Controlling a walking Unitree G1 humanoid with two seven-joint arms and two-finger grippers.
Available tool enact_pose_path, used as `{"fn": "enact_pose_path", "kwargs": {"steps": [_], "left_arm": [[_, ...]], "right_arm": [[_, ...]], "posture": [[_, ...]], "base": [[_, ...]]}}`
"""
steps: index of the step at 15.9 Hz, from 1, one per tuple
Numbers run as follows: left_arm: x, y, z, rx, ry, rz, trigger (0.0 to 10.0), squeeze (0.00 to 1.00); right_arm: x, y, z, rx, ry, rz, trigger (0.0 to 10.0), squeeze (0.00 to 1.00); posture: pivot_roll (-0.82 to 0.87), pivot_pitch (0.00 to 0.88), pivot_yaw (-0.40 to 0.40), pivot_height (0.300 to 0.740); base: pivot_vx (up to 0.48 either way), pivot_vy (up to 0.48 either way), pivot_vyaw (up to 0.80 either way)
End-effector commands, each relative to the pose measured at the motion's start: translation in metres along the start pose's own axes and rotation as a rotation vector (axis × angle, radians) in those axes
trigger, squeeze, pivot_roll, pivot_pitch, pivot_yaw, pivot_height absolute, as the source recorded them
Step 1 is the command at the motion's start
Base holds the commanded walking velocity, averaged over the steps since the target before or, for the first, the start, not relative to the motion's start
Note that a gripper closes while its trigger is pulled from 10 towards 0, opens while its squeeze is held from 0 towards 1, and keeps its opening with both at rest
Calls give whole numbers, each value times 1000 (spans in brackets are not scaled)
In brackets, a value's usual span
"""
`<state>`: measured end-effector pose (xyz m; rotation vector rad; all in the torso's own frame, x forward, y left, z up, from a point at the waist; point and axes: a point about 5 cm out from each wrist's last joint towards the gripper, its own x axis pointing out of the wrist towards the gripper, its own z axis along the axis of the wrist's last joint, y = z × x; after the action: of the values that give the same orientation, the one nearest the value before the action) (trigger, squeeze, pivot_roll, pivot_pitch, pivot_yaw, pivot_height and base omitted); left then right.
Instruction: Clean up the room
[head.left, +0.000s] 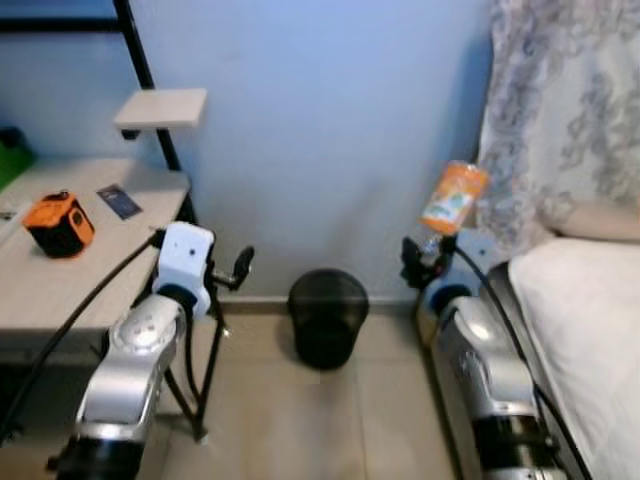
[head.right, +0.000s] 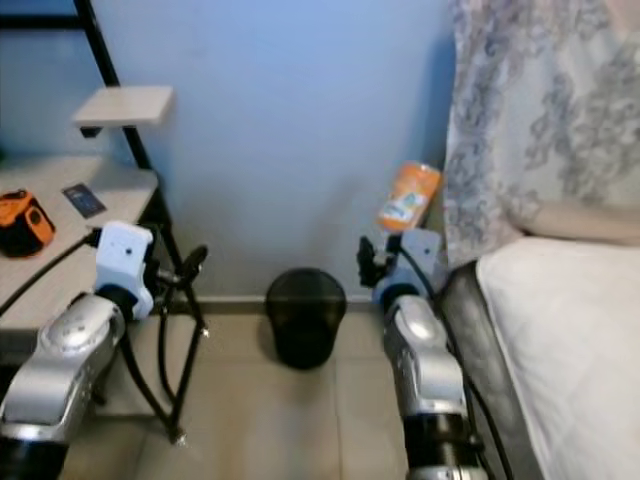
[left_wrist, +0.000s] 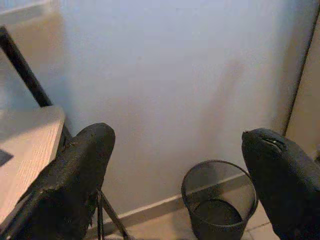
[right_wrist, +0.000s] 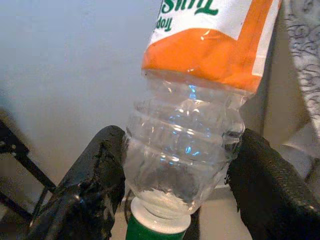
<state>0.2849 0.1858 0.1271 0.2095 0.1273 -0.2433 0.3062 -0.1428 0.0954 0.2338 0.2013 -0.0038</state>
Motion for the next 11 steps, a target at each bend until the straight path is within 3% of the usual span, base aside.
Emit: {"fn": "enact_pose_path", "kwargs": {"steps": [1, 11], "left_arm": [[1, -5, 5, 6, -20, -20, 10000, 0], [3, -6, 5, 4, -13, -32, 10000, 0]], "right_arm": [[-1, -12, 3, -13, -10, -36, 10000, 0], [0, -10, 1, -41, -14, -30, 10000, 0]], "posture": [[-3, 0, 25, 740], [-7, 0, 29, 740]], "base": [[326, 0, 0], [320, 0, 0]]}}
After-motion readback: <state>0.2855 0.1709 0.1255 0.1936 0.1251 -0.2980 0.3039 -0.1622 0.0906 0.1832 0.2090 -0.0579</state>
